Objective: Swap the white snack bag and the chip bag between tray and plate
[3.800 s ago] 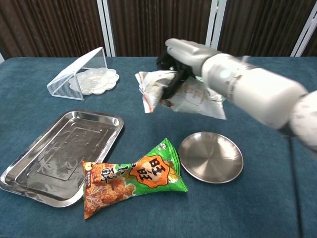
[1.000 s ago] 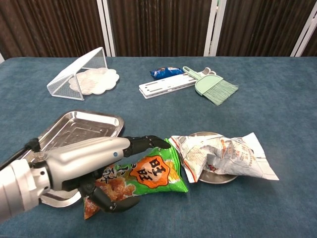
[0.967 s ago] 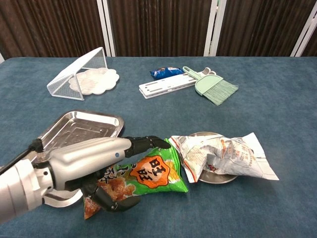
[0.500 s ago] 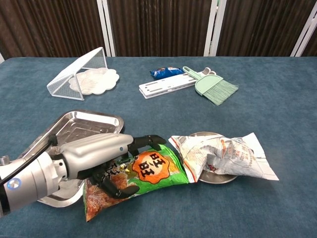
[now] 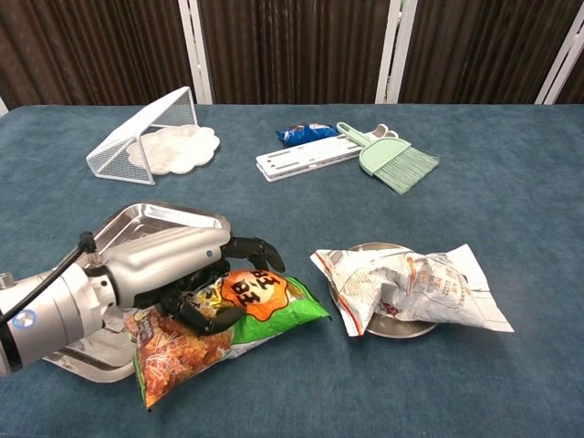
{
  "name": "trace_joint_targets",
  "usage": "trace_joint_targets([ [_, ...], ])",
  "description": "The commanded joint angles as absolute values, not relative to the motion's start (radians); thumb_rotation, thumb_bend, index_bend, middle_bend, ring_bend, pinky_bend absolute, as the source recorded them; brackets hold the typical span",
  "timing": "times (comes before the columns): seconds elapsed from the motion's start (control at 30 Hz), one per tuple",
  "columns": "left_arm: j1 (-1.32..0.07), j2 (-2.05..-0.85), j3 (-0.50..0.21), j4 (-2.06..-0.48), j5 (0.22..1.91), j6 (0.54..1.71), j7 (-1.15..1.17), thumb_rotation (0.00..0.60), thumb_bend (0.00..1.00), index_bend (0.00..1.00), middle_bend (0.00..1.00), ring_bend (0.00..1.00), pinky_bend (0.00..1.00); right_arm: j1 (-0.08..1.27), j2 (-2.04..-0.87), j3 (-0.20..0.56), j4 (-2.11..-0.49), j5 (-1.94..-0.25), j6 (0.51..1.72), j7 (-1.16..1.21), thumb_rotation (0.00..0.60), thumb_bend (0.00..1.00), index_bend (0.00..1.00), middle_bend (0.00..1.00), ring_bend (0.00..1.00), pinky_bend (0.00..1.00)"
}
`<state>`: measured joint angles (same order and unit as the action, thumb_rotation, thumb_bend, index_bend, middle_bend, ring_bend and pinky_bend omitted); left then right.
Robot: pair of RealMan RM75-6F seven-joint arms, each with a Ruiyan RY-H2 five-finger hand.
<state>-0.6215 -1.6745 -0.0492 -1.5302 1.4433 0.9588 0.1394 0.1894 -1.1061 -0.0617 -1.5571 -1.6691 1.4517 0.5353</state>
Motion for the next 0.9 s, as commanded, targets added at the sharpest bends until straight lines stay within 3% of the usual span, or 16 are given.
trace_joint_targets([
  [0.03, -0.620, -1.667, -0.053, -1.544, 1.461, 0.984, 0.120, 0.600, 0.53, 0.30, 0.37, 0.73, 0.81, 0.190, -1.108, -0.058, -1.557, -1.664, 1.447, 0.532, 0.600, 0.16, 0.00, 0.00, 0.00, 0.11],
  [0.23, -0.615, -1.678, -0.046, -1.536, 1.491, 1.022, 0.099, 0.600, 0.59, 0.44, 0.52, 0.88, 0.97, 0.190, -1.109, -0.055, -1.558, -1.662, 1.442, 0.528, 0.600, 0.16, 0.00, 0.00, 0.00, 0.11],
  [0.33, -0.614, -1.680, -0.044, -1.527, 1.501, 1.034, 0.088, 0.600, 0.60, 0.49, 0.57, 0.91, 1.00, 0.190, -1.109, -0.053, -1.558, -1.661, 1.440, 0.528, 0.600, 0.16, 0.00, 0.00, 0.00, 0.11],
  [0.67, -0.643, -1.590, -0.103, -1.533, 1.518, 1.063, 0.068, 0.600, 0.60, 0.51, 0.57, 0.92, 1.00, 0.192, -1.111, -0.054, -1.562, -1.662, 1.425, 0.517, 0.600, 0.16, 0.00, 0.00, 0.00, 0.11],
  [0.9, -0.658, -1.541, -0.110, -1.382, 1.494, 1.029, -0.042, 0.600, 0.57, 0.48, 0.55, 0.91, 1.00, 0.187, -1.118, -0.050, -1.577, -1.649, 1.419, 0.470, 0.600, 0.16, 0.00, 0.00, 0.00, 0.11],
])
